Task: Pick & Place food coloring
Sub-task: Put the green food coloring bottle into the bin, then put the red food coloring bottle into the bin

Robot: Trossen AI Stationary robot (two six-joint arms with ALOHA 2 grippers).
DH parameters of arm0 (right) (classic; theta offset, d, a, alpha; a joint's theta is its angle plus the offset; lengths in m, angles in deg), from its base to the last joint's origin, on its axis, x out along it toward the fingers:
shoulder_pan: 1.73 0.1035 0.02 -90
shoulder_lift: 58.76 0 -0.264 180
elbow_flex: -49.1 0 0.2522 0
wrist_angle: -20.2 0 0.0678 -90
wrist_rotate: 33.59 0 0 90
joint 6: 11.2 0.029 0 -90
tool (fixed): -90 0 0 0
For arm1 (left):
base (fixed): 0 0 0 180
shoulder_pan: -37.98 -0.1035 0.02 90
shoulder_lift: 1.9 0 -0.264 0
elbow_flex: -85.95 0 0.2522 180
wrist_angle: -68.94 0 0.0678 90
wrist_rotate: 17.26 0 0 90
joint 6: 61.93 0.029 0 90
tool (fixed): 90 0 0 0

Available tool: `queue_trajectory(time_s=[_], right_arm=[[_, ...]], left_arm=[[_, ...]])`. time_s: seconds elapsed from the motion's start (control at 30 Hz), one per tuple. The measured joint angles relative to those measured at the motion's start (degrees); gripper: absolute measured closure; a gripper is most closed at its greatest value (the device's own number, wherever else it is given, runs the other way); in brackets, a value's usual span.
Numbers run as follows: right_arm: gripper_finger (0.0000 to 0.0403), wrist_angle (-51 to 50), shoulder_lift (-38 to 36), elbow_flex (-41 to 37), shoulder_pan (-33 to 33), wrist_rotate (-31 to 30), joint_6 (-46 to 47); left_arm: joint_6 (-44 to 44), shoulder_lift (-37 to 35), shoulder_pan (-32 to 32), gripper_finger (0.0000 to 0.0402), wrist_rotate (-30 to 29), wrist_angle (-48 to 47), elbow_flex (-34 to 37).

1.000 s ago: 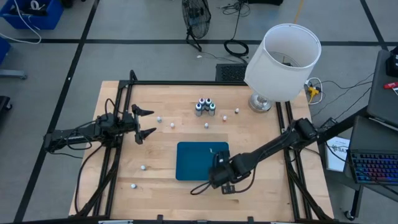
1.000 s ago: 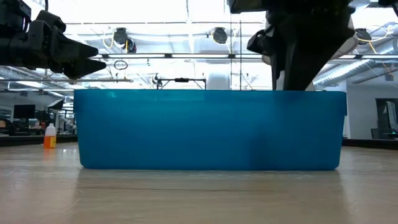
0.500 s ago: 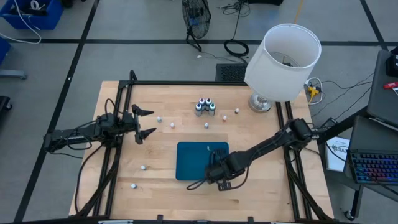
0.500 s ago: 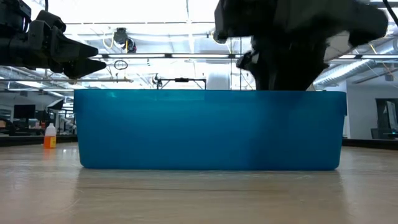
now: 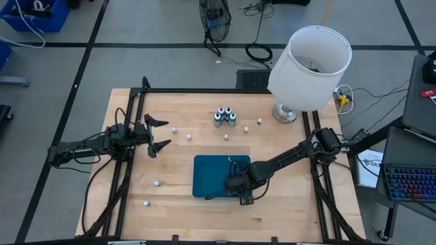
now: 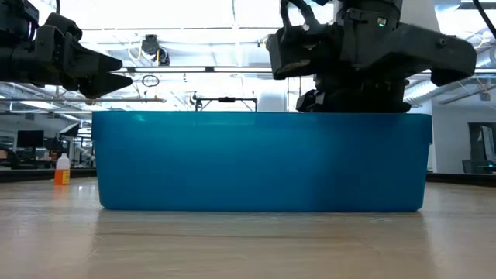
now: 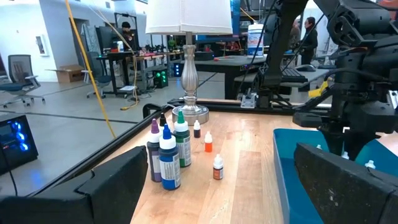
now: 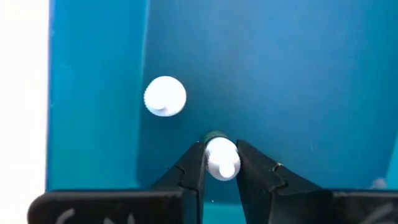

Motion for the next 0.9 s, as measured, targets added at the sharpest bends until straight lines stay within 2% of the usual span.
queue_trajectory(time_s=[0.1, 0.3, 0.4, 0.53, 0.77, 0.9], right_arm=[[0.0346, 0.1, 0.0, 0.0, 0.0, 1.1, 0.2], [0.0258, 0.6, 0.1, -0.1, 0.0, 1.3, 2.1], [0.0235, 0.6, -0.5, -0.1, 0.0, 1.3, 3.3], [0.0230, 0.6, -3.3, -0.1, 0.0, 1.3, 5.0], [0.0244, -0.4, -11.8, -0.1, -0.6, 0.8, 4.7], [0.0245, -2.9, -18.5, -0.1, -1.8, -4.4, 4.5]], left_arm=[[0.0, 0.0, 0.0, 0.0002, 0.0, 0.0, 0.0], [0.0, 0.0, 0.0, 0.0002, 0.0, 0.0, 0.0], [0.0, 0.0, 0.0, 0.0002, 0.0, 0.0, 0.0], [0.0, 0.0, 0.0, 0.0002, 0.0, 0.0, 0.0], [0.0, 0.0, 0.0, 0.0002, 0.0, 0.0, 0.0], [0.0, 0.0, 0.0, 0.0002, 0.0, 0.0, 0.0]])
